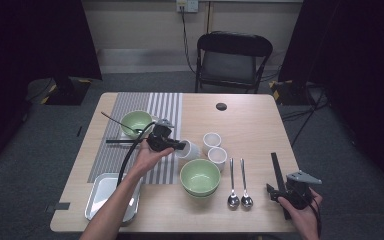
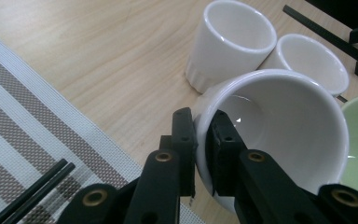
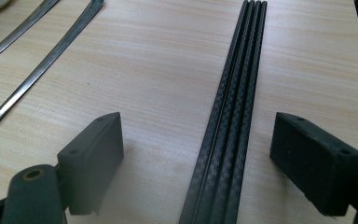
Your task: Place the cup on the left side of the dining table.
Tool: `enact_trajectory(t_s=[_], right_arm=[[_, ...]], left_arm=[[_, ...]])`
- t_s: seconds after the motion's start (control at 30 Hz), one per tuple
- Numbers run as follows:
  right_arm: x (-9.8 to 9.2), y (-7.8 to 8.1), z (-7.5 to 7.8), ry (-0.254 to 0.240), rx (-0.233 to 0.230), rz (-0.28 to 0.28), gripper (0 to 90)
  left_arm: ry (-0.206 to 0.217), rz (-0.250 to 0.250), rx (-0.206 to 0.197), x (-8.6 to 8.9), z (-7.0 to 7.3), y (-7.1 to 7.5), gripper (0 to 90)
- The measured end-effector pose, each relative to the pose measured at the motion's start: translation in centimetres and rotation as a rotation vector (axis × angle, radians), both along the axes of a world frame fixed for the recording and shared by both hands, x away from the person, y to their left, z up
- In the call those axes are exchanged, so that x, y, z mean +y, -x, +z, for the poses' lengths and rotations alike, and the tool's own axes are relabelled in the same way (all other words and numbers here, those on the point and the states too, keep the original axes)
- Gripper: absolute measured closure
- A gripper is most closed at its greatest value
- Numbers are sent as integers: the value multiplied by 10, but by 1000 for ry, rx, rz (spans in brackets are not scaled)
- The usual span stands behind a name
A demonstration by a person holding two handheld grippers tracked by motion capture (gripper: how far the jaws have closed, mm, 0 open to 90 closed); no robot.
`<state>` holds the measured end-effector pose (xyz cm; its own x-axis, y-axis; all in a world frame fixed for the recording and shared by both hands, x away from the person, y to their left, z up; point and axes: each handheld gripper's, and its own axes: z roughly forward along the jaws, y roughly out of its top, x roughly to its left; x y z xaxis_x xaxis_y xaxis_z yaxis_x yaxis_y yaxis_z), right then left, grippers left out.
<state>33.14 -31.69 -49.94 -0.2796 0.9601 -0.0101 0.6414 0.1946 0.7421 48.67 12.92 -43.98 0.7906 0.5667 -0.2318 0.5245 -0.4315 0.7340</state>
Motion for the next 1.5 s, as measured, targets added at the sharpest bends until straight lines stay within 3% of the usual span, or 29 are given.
enact_trajectory(t_s=[0.3, 0.47, 0.77, 1.07, 1.23, 1.5], right_arm=[[0, 0, 0, -1, 1, -1, 165], [0, 0, 0, -1, 1, -1, 165], [0, 0, 0, -1, 1, -2, 165], [0, 0, 0, -2, 1, -3, 165], [0, 0, 0, -2, 1, -4, 165], [1, 0, 0, -3, 2, -5, 165]], left_arm=[[36, 25, -31, 17, 16, 6, 829], [33, 37, -75, 26, 27, 12, 829], [69, 42, -100, 50, 42, 20, 828], [37, 56, -137, 80, 51, 28, 828], [47, 87, -139, 94, 50, 30, 829], [10, 136, -107, 117, 33, 28, 825]])
